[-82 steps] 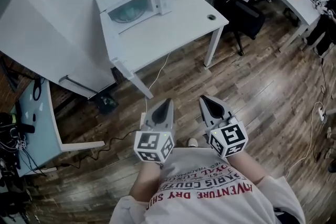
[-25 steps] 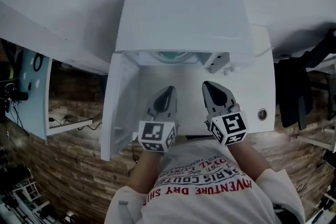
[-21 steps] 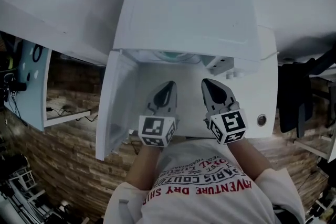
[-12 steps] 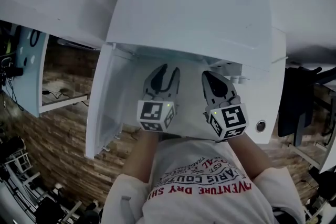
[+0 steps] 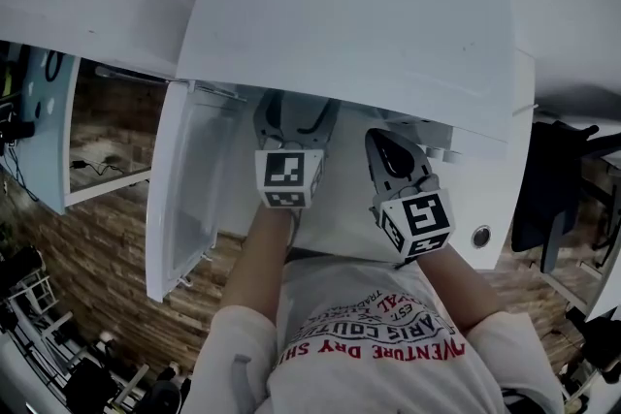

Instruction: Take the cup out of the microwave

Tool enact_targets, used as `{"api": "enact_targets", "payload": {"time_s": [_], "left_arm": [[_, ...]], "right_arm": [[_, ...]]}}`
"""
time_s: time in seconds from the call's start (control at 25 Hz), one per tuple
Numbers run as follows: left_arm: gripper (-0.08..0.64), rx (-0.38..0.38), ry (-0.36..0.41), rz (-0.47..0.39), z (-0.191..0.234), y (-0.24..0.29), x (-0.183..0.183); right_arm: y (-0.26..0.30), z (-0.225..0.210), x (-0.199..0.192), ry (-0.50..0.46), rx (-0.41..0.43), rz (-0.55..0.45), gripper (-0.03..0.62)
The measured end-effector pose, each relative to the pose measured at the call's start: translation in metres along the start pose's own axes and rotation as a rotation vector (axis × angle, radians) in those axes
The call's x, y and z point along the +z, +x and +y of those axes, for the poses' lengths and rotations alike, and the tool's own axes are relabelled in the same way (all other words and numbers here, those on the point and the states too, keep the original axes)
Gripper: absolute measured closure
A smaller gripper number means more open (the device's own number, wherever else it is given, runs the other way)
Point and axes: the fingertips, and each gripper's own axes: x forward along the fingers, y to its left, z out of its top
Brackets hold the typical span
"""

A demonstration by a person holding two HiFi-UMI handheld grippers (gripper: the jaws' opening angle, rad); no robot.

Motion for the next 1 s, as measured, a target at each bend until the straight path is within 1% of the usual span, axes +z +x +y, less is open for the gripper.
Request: {"api": "enact_targets", "payload": {"time_s": [0.08,0.24,0.28,0.4,0.6,0.68,0.92,1.0], "left_arm": [[0.169,0.001,0.024,-0.011,0.002,0.008,0.004],[0.161,-0.016,-0.026,-0.019,0.007,0.022,0.005],[0.161,-0.026,-0.027,-0.018,0.006,0.025,0.006],[0.163,-0.042,0.010,-0.006,0.004,0.036,0.007],[0.164,-0.009,0.056,0.037,0.009,0.044,0.006],[0.181,0.004,0.072,0.048,0.011,0.045,0.006],[0.187,0.013,0.071,0.059,0.010,0.046,0.006],[0.189,0.015,0.060,0.071,0.009,0.044,0.005]], "right_arm": [[0.001,0.001,-0.003,-0.006,0.003,0.008,0.583],[0.002,0.002,-0.006,-0.003,0.002,0.015,0.581],[0.002,0.001,-0.007,0.002,0.001,0.015,0.581],[0.003,0.002,-0.009,0.010,0.002,0.019,0.581],[0.004,0.009,-0.016,0.020,0.016,0.034,0.581],[0.005,0.008,-0.016,0.023,0.018,0.033,0.581],[0.003,0.002,-0.015,0.032,0.005,0.028,0.581],[0.002,0.000,-0.014,0.033,-0.003,0.024,0.582]]}}
